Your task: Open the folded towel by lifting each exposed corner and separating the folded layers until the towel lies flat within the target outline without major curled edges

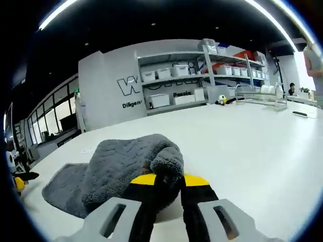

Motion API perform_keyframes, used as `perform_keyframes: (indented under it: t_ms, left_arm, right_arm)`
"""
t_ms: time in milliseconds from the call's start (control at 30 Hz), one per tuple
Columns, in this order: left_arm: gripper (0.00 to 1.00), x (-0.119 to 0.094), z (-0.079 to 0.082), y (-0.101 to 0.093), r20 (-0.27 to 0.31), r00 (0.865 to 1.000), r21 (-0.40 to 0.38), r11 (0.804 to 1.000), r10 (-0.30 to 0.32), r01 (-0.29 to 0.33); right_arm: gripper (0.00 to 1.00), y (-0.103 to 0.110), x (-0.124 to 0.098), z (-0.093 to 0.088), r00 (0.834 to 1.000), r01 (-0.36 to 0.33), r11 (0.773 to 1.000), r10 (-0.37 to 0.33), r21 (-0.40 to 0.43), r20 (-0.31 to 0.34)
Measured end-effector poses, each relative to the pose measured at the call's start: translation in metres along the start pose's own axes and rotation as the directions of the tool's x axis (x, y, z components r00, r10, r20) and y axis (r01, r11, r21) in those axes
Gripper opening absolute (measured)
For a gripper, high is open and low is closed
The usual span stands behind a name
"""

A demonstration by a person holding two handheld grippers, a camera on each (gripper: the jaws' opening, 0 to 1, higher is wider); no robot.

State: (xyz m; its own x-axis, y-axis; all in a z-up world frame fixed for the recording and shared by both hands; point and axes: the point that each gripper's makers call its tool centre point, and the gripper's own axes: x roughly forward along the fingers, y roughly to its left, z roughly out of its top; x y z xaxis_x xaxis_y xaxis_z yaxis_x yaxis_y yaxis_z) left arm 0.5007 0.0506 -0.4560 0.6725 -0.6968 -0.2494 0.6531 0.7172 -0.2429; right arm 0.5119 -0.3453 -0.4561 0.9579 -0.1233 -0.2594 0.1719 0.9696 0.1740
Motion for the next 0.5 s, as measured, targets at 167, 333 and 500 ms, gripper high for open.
perform_keyframes:
  t_ms: [167,333,500]
  left_arm:
    - [0.97,0.0,0.002,-0.005,0.004,1.0,0.015,1.0,-0.007,0.007]
    - [0.97,0.002,0.001,-0.008,-0.023,1.0,0.073,0.997,0.008,-0.006]
    - [0.97,0.002,0.008,-0.01,-0.003,1.0,0.074,0.997,-0.004,0.004]
  right_arm:
    - [0.14,-0.002,0.001,-0.006,1.0,0.025,0.998,-0.026,-0.053,-0.017]
    - [0.15,-0.006,0.003,-0.012,0.998,0.042,0.995,-0.046,-0.089,-0.037]
    - [0.2,-0.005,-0.006,-0.016,0.995,0.076,0.985,-0.085,-0.153,-0.047]
